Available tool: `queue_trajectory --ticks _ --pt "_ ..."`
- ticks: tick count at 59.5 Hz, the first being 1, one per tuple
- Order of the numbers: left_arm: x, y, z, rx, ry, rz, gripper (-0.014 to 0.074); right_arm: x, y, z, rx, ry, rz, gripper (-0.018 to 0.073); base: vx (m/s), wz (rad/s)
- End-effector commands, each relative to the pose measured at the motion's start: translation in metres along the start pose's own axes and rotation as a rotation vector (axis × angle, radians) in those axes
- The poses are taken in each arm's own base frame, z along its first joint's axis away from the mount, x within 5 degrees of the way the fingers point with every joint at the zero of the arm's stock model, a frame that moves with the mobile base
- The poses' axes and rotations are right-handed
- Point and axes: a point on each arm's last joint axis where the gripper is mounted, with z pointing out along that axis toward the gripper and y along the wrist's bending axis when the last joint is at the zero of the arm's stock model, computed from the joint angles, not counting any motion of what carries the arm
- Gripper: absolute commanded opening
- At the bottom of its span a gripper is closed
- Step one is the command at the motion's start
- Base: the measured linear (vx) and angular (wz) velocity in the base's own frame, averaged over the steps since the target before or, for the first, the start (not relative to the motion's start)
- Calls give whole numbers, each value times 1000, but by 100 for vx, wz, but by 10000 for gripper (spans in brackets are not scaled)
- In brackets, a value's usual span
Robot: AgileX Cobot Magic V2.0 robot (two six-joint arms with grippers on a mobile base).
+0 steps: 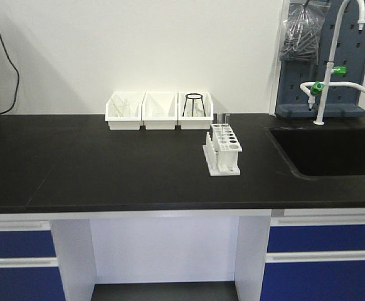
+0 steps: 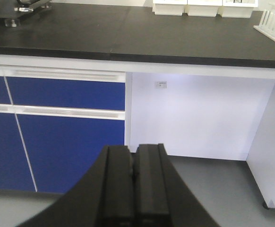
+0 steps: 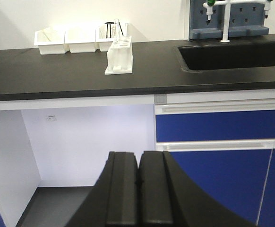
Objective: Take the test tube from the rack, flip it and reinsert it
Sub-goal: 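Drive the base toward the white test-tube rack on the bench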
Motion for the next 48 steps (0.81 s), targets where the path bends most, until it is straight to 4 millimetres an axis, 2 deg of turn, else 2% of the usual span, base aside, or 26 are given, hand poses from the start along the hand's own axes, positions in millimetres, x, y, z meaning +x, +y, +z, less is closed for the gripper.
queue_trajectory --ticks 1,48 --pt "-8 -2 -1 24 -97 -3 -6 -8 1 -1 -11 -94 -7 -8 34 -1" --pt "-8 -2 -1 24 -97 -3 -6 -8 1 -1 -11 -93 -7 -8 39 0"
